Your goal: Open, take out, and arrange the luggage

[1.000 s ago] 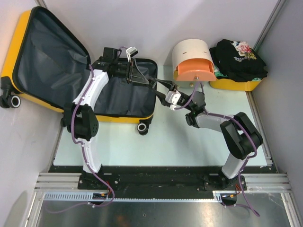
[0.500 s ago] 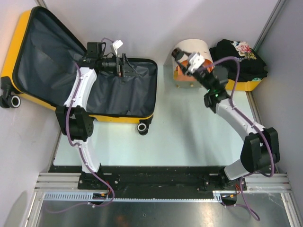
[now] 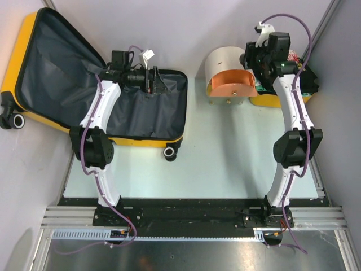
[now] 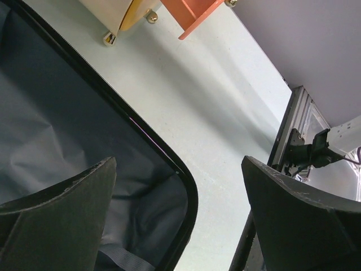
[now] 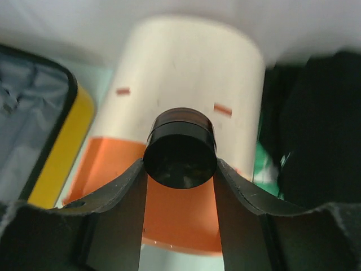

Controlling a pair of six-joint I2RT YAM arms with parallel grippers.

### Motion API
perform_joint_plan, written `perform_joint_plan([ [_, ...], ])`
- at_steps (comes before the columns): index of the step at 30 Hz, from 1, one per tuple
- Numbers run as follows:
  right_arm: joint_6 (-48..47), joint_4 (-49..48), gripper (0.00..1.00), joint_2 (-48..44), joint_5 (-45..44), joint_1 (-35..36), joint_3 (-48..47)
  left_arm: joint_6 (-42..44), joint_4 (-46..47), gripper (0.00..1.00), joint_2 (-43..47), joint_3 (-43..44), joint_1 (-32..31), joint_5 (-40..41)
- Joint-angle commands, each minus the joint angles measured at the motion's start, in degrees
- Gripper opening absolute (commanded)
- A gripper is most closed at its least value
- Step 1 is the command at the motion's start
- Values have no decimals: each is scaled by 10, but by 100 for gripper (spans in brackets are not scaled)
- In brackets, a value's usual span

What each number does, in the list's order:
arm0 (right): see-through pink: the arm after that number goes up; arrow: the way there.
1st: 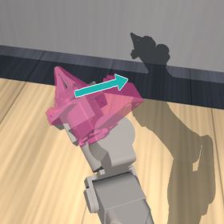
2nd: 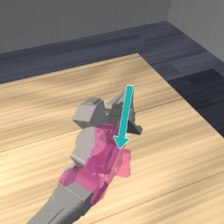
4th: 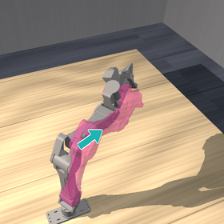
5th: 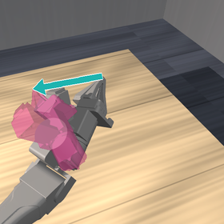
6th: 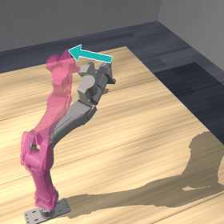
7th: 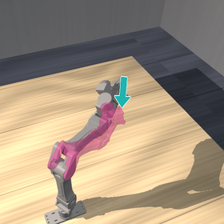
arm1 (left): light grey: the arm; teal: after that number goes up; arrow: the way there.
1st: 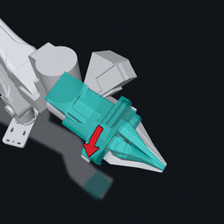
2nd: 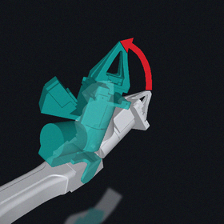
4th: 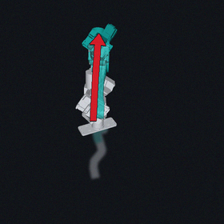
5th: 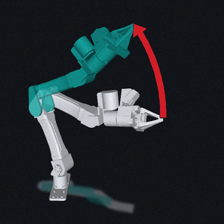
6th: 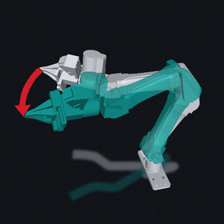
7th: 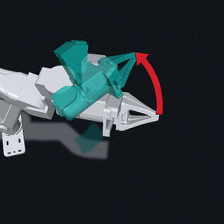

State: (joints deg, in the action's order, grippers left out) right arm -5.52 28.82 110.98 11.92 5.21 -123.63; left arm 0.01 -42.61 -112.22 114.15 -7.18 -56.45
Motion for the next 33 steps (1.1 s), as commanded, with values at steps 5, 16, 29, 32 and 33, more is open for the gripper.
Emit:
perform_joint_plan([
  [5,67,199,0,34,31,-5,-87,29,6,95,7,6,-1,-3],
  [16,89,234,0,68,31,-7,-79,21,7,95,-5,11,-1,-5],
  [29,118,226,52,98,9,-9,-108,23,9,94,3,-4,-1,2],
  [32,122,221,67,96,28,-11,-115,21,10,94,0,-2,0,3],
  [33,125,217,70,96,34,-13,-115,21,10,94,-2,0,0,2],
])
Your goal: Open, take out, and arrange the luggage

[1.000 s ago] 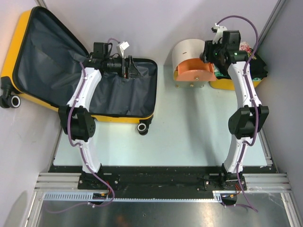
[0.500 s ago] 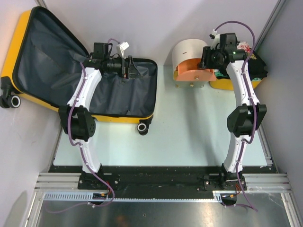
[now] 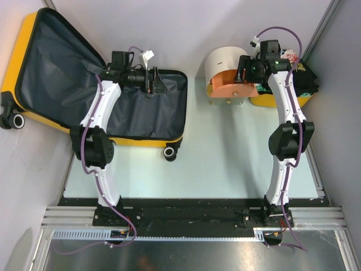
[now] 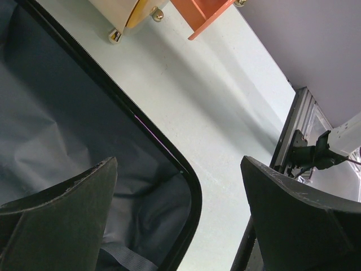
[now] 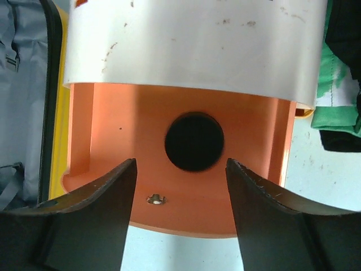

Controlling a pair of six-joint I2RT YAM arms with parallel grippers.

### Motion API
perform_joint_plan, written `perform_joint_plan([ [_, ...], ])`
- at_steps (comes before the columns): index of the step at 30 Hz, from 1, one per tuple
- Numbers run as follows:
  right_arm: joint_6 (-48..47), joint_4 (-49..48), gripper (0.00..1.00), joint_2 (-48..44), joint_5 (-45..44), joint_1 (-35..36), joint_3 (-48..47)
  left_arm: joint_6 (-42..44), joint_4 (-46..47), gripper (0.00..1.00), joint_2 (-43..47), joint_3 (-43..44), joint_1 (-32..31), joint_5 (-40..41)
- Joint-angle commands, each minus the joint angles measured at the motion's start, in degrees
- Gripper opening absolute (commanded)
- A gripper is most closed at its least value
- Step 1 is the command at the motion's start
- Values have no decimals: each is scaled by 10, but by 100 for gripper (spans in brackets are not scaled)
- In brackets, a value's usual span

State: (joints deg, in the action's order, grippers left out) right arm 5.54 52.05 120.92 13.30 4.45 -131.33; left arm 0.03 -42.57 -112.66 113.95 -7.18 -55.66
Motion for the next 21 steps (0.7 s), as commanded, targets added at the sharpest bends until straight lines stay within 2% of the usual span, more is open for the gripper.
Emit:
perform_joint_plan([
  [1,16,-23,72,-7,31,-7,-38,21,10,94,2,4,0,-7],
  [8,7,-73,73,-52,109,-25,-5,18,11,95,-3,17,0,-9],
  [11,-39,-148,71,-129,148,-33,104,20,11,95,0,18,0,-8],
  [12,-53,-169,69,-152,153,-34,173,21,11,95,-1,19,0,-5],
  [16,-116,-266,63,-267,153,-28,338,30,11,95,0,24,0,-1],
  [17,-124,-270,62,-297,149,-21,358,30,12,95,0,26,0,0],
  [21,-137,-273,53,-325,123,2,426,34,11,95,-3,32,0,4],
])
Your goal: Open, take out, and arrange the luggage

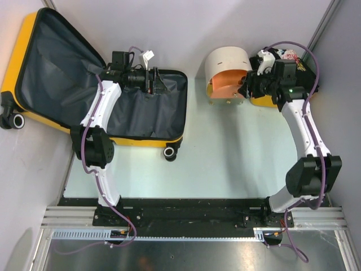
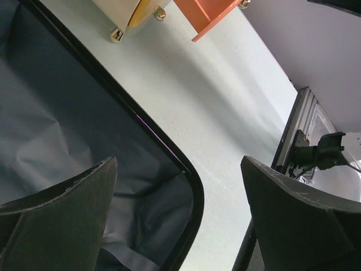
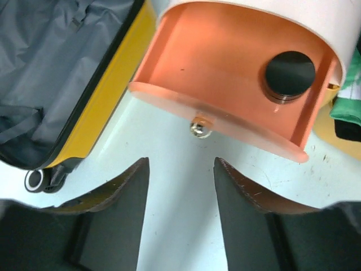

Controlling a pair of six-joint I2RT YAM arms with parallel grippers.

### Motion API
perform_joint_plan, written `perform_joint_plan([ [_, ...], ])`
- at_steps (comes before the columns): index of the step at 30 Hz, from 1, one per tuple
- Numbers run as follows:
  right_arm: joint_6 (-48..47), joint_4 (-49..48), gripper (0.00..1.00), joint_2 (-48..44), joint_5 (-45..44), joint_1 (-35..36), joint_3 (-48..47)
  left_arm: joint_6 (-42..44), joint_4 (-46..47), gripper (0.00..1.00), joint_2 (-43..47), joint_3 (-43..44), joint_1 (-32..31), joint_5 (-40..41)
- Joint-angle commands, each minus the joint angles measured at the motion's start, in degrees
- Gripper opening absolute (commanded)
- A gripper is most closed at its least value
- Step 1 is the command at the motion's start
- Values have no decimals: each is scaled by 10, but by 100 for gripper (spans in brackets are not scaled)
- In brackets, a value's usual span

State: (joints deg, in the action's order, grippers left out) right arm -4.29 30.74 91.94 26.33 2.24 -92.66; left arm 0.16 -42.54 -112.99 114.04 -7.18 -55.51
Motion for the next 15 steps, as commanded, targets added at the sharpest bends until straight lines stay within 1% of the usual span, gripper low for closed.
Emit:
perform_joint_plan([
  [1,-39,-60,52,-33,-13,28,47,31,11,95,-1,36,0,0],
  [8,-21,-139,36,7,-55,35,64,33,11,95,-3,47,-1,2],
  [9,-19,-159,32,12,-63,36,64,34,11,95,0,45,-1,3],
  [11,-12,-177,31,31,-71,39,64,34,11,95,2,44,-1,4],
  [14,1,-228,29,52,-86,44,67,34,11,95,7,34,-1,7],
  [15,1,-260,28,57,-87,45,70,39,11,95,8,28,-1,10],
])
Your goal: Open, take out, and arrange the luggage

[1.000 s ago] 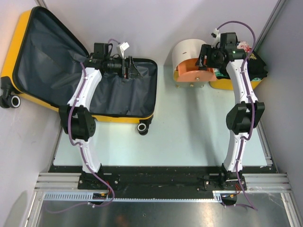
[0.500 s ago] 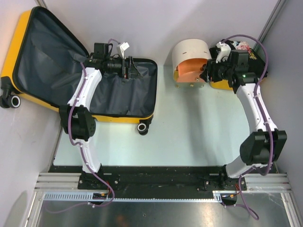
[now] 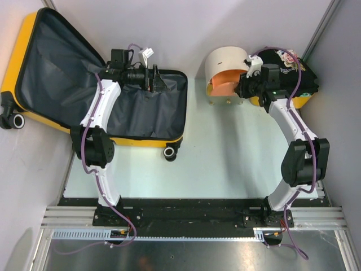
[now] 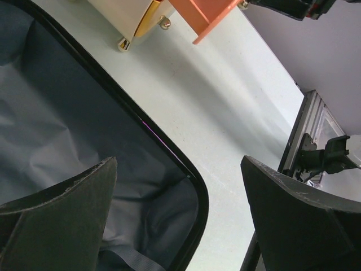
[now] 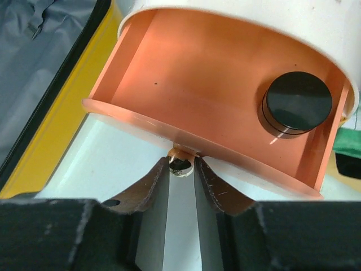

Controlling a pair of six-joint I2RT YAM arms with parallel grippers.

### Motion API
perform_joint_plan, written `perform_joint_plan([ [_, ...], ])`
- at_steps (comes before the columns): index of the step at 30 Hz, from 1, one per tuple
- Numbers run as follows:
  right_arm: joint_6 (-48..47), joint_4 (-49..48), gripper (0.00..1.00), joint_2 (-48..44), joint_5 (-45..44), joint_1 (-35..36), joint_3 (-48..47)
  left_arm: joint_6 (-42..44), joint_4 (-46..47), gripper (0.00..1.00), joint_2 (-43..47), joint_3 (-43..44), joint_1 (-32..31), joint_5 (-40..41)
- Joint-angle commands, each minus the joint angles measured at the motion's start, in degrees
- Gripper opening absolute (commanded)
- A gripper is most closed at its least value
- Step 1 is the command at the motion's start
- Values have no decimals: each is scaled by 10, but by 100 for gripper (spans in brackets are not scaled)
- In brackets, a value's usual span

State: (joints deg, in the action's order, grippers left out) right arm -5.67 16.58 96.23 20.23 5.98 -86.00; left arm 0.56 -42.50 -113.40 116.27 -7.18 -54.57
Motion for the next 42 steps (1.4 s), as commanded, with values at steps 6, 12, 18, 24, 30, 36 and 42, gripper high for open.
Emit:
perform_joint_plan([
  [6,26,-263,29,60,-50,22,8,44,11,95,18,-10,0,9],
  [12,16,-349,30,97,-75,30,6,52,11,95,20,-24,2,17],
  [18,16,-379,32,125,-80,36,-4,58,12,95,19,-30,7,20],
  [24,19,-393,33,136,-79,44,-17,61,11,95,15,-29,9,21],
  [30,24,-387,34,137,-75,47,-29,62,11,95,16,-29,11,25],
  [36,18,-373,42,102,-39,55,-24,60,11,99,21,-22,16,48],
  [42,10,-368,47,55,-13,61,-22,72,12,100,48,-27,28,73],
])
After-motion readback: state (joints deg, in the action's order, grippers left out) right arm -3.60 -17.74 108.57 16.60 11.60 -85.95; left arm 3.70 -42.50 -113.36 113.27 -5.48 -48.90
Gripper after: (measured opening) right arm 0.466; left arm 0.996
